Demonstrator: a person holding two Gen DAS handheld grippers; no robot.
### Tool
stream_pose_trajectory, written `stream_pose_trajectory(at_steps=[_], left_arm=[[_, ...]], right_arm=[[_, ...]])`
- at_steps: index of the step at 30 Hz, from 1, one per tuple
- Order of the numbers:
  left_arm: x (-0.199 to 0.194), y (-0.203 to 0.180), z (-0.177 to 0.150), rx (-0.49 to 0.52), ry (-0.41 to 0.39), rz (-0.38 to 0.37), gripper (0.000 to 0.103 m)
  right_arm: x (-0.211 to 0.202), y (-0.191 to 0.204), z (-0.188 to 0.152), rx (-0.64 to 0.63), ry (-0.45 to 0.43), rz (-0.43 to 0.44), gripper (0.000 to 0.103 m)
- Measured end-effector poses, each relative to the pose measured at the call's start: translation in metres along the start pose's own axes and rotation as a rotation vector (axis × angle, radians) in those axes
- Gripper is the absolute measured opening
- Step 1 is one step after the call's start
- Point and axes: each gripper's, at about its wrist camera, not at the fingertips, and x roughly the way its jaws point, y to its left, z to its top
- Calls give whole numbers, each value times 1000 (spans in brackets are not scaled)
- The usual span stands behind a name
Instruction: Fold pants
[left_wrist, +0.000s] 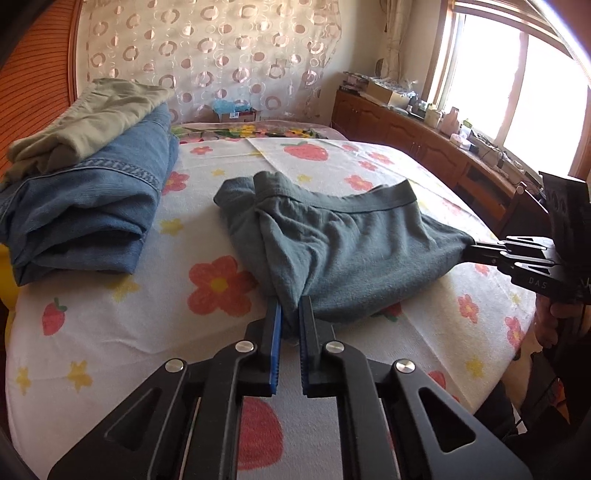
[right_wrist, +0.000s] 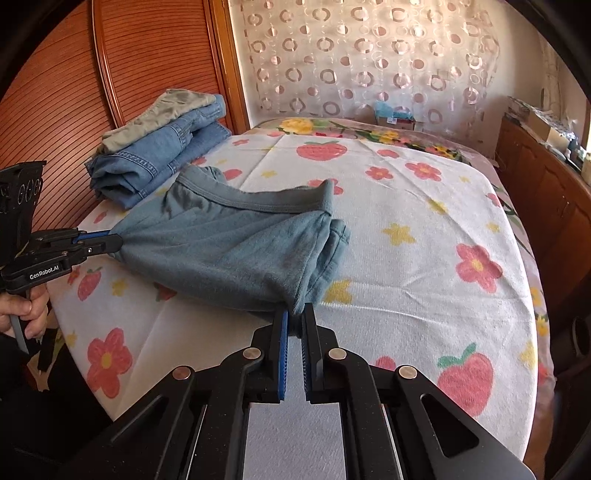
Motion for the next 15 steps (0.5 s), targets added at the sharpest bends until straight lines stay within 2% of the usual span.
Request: stream_pose_trajectory(at_steps=[4,10,15], left_arm=[[-12,-4,-9,-9,15,-21,10],[-29,-25,-17,31,15,-45,10],[-28,-33,-25,39,38,-46,10]], right_arm=[[-14,4,-12,9,-5,10,6],[-44,2,-29,37,-13,11,6],[-52,5,-39,31,6,8,6]])
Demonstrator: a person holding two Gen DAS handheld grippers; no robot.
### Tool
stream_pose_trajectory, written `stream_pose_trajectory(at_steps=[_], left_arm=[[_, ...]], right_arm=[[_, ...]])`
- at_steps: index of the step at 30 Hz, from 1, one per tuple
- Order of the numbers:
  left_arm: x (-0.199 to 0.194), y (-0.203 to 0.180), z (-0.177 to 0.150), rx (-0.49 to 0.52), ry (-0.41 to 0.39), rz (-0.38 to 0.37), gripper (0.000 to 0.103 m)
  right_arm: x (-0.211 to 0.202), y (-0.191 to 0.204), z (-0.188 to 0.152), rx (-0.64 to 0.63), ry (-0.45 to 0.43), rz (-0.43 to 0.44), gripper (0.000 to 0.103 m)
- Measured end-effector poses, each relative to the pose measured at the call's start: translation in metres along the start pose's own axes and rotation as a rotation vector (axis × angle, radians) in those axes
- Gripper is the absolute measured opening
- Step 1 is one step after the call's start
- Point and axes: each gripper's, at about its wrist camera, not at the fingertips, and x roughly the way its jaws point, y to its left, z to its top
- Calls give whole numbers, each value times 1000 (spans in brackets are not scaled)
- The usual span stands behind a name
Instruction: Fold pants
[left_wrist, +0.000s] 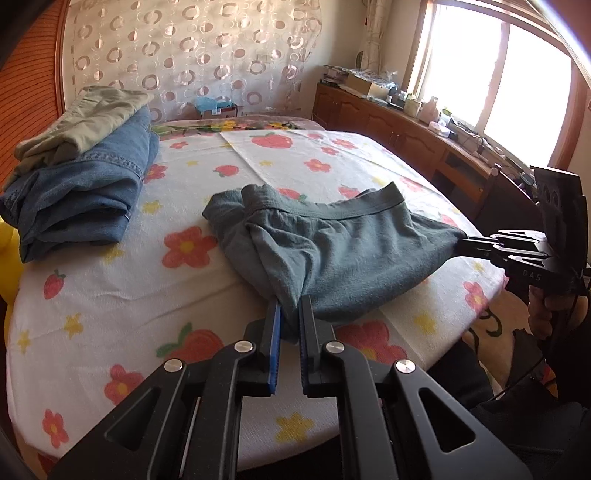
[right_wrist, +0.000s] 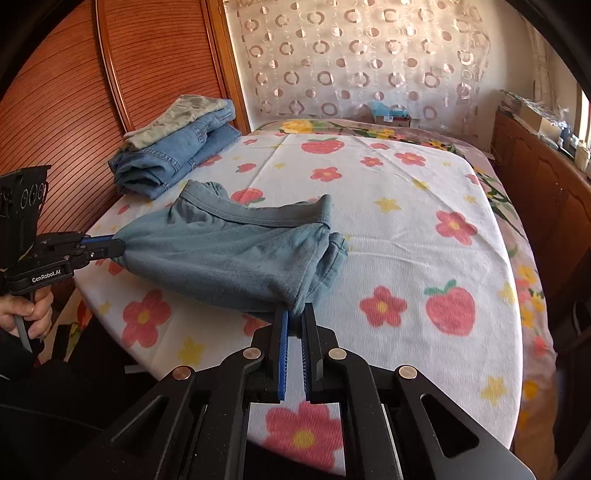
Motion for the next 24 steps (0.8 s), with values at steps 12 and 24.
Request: stream_pose_trajectory(at_steps=[12,24], left_arm=[[-10,-8,13,28,-44,55,48],[21,2,35,27,-28,79,79]], right_arm=[[-19,8,13,-41,-45,-35,10],[-15,-3,15,10,-67,-62,38]])
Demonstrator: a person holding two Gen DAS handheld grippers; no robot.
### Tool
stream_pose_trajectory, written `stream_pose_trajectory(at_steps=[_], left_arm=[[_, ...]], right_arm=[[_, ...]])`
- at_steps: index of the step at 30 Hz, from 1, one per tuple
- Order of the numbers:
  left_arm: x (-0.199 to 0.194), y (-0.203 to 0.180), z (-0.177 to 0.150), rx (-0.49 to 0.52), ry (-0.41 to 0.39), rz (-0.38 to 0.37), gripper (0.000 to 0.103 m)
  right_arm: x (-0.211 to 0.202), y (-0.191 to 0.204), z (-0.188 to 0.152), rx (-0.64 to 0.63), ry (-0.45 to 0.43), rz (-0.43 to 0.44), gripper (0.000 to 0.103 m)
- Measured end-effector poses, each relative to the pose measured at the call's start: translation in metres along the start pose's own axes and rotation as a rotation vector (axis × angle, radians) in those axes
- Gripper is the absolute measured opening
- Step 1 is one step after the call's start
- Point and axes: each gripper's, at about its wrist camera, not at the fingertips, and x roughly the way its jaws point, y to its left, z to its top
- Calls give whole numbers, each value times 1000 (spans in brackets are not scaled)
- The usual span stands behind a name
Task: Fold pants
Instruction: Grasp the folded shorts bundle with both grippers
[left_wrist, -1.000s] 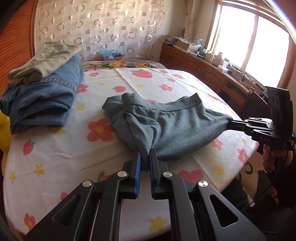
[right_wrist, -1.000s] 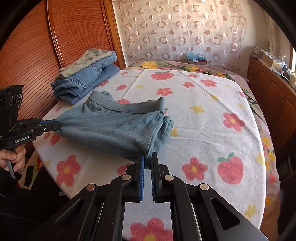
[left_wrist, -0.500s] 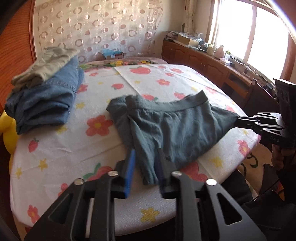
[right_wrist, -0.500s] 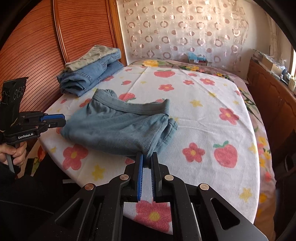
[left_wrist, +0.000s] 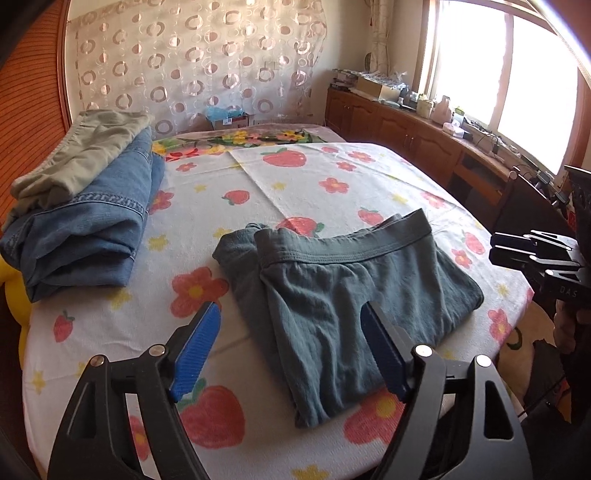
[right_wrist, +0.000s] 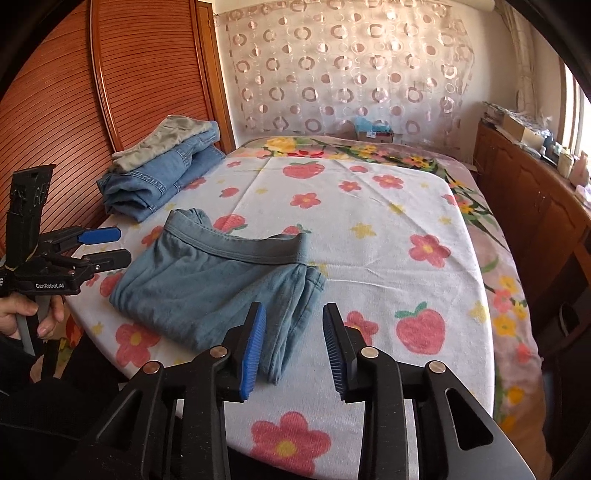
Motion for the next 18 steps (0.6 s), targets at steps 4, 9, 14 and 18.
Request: stream_pose_trajectory(at_steps=[4,9,14,18], left_arm=[[16,6,4,-17,19,0,79],[36,19,5,-61,65,-12,79],[48,27,1,-81,98,9,79],[48,28,0,-77,96,8,79]], right_arm=[[20,-2,7,10,16,3,43],[50,-12,14,49,58,4,44],[74,-17,19,83,107,24,44],[80,-15,24,93,114,46,44]])
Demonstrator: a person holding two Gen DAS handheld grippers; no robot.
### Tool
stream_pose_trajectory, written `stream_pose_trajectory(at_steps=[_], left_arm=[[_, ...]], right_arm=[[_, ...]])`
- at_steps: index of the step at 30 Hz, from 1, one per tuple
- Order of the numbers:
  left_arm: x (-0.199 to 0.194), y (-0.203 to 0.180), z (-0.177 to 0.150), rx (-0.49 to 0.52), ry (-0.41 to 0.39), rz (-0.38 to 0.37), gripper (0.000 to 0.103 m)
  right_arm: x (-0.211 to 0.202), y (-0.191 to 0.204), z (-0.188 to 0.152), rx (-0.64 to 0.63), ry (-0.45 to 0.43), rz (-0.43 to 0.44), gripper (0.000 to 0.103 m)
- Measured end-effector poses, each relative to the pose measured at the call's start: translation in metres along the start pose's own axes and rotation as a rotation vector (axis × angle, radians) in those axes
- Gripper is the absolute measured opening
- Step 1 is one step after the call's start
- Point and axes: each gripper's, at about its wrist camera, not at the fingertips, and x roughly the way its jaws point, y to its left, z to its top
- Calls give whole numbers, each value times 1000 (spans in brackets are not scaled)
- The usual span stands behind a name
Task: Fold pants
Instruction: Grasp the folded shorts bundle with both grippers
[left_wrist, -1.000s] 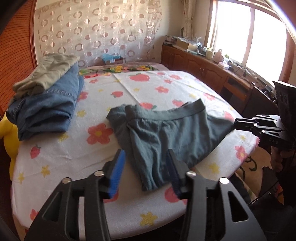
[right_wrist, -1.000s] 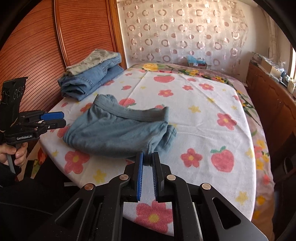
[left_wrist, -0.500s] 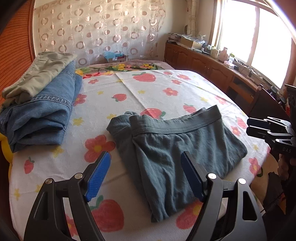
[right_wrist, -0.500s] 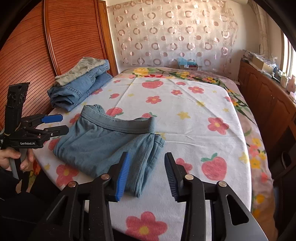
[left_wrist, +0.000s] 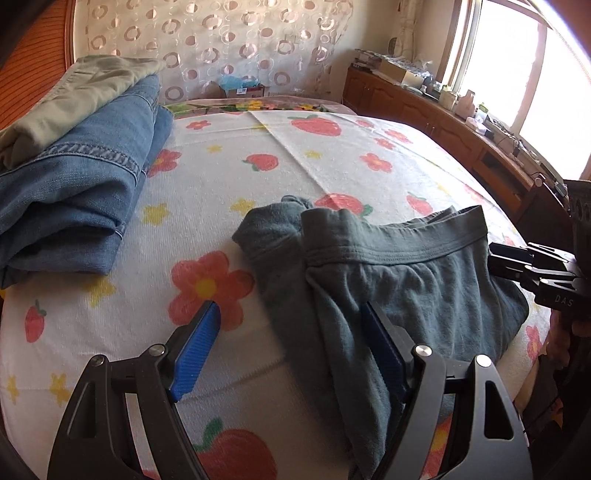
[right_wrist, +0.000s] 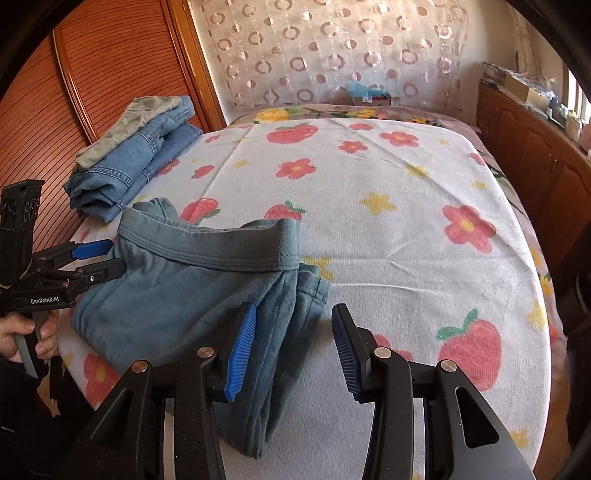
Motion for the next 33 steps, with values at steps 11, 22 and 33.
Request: stream_pose_trajectory(at_steps=[11,22,33], left_arm=[[2,0,0,24,-23,7,79],[1,7,6,-14,-13,-40,68],[9,9,18,-39,-1,-53,60]], right_arm=[[16,5,11,8,7,41,43],[21,14,2,-36,-38,-4,43],[20,16,0,-53,-44,-15,43]])
